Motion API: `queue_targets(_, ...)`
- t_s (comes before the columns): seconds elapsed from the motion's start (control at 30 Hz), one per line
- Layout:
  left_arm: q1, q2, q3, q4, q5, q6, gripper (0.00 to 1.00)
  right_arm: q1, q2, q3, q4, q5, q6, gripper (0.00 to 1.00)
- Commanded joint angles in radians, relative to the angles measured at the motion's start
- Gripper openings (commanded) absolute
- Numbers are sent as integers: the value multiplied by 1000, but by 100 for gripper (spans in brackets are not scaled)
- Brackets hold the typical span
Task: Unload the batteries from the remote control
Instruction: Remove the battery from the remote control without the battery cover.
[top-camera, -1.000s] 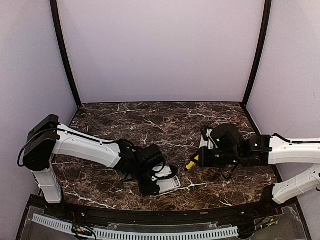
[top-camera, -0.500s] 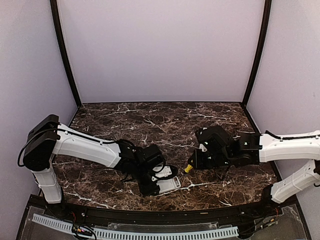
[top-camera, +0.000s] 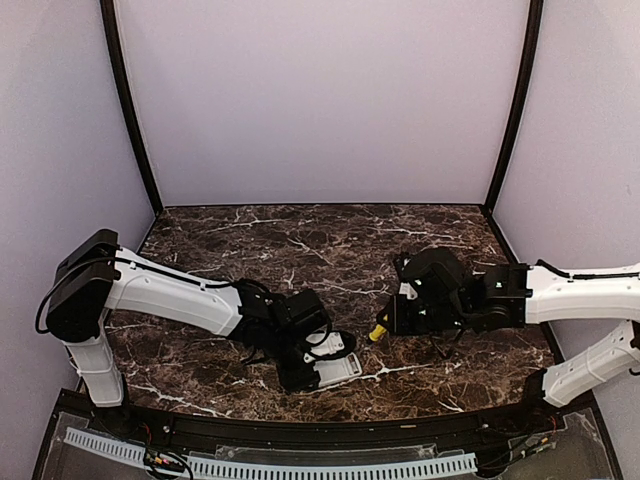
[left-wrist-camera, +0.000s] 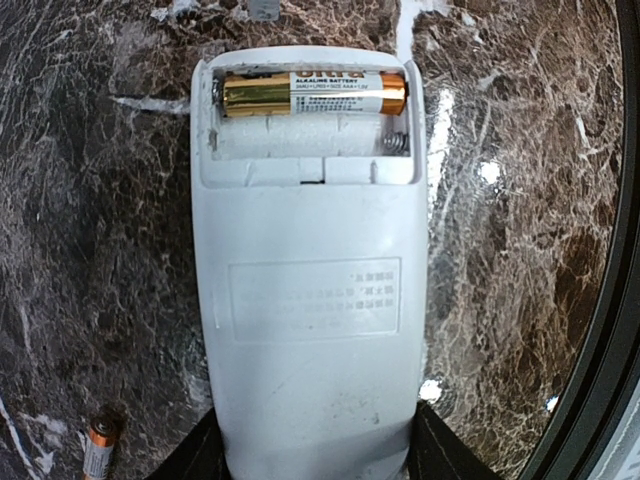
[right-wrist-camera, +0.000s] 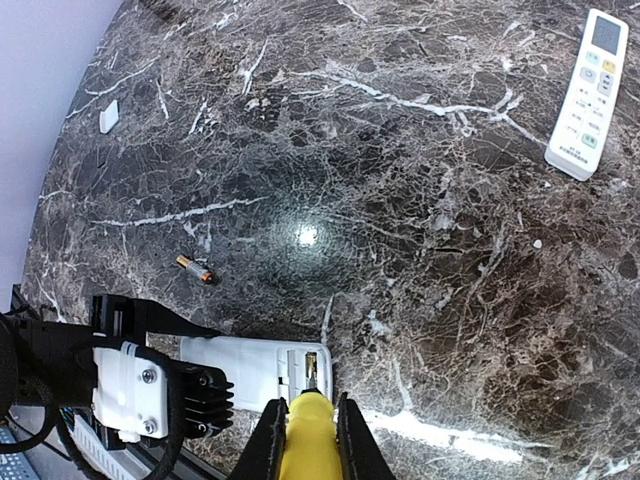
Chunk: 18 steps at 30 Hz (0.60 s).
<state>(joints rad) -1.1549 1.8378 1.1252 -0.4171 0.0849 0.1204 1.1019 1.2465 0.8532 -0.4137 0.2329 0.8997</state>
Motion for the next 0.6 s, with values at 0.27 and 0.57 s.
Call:
queue_targets(0.27, -14, 12, 8, -14, -17, 16, 44, 16, 62, 47, 42, -6, -12, 0)
queue_targets(0.57, -14, 13, 10, -16, -14, 18, 43, 26, 101, 81, -7, 24, -14, 0)
